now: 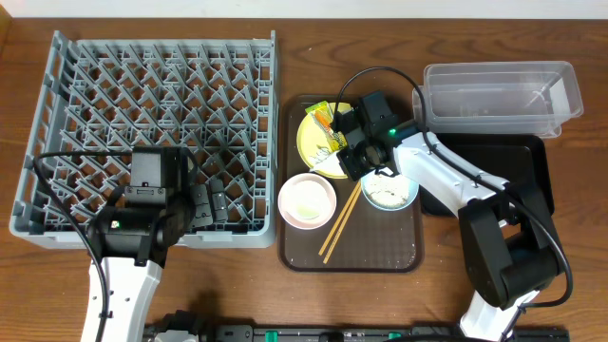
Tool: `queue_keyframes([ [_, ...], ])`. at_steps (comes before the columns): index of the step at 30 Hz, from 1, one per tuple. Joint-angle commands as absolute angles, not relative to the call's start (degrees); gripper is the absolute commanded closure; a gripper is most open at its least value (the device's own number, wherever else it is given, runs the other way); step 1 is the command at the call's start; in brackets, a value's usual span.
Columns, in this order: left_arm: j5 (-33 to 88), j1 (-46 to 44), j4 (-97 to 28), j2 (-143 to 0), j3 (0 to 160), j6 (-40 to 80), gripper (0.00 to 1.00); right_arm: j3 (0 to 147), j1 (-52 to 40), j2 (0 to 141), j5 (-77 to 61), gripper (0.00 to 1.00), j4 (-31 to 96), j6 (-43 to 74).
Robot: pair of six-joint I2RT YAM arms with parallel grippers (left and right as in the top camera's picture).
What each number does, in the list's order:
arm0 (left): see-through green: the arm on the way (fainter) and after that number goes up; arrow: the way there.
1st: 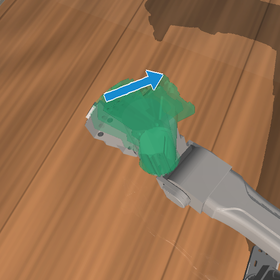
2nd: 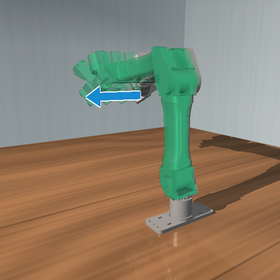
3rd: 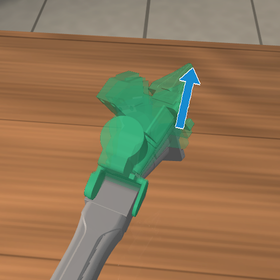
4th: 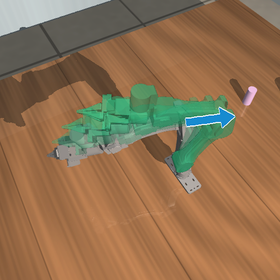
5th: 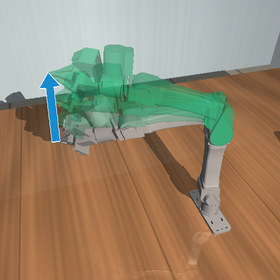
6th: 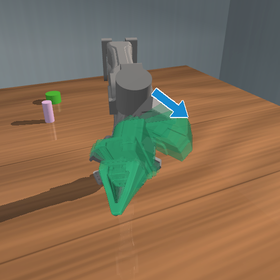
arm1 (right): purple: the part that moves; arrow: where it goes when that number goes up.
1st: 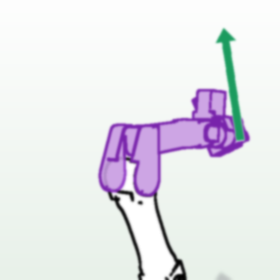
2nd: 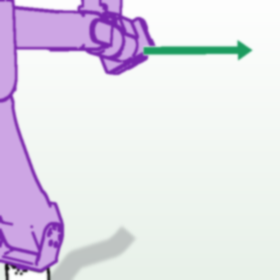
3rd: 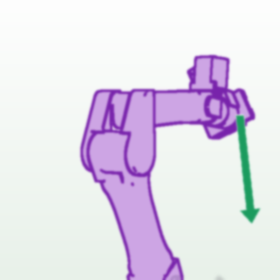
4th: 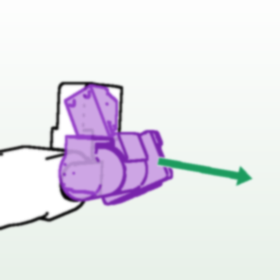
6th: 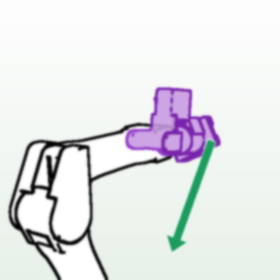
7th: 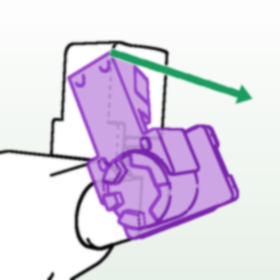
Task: Sort waste into correct bins and load items into the dishwasher rack
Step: 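Move the right gripper to the yellow plate and grasp the snack wrapper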
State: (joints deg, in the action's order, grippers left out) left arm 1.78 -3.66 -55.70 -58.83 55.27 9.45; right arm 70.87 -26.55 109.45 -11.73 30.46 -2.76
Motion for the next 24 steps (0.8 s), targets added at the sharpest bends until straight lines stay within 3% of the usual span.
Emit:
queue_keyframes([
  [1,2.4,-3.9,-55.9,-58.7,56.5,10.2,0.02,73.5,-25.5,107.7,-11.4,0.99,30.7,-2.1],
  [13,2.4,-3.9,-55.9,-58.7,56.5,10.2,0.02,75.7,-15.0,94.4,-2.5,0.99,26.3,-1.8],
  [19,2.4,-3.9,-55.9,-58.7,56.5,10.2,0.02,75.6,-8.6,93.9,9.2,0.99,23.9,-1.8],
  [24,2.4,-3.9,-55.9,-58.7,56.5,10.2,0.02,75.6,-4.8,95.2,11.2,0.99,23.6,-1.8],
])
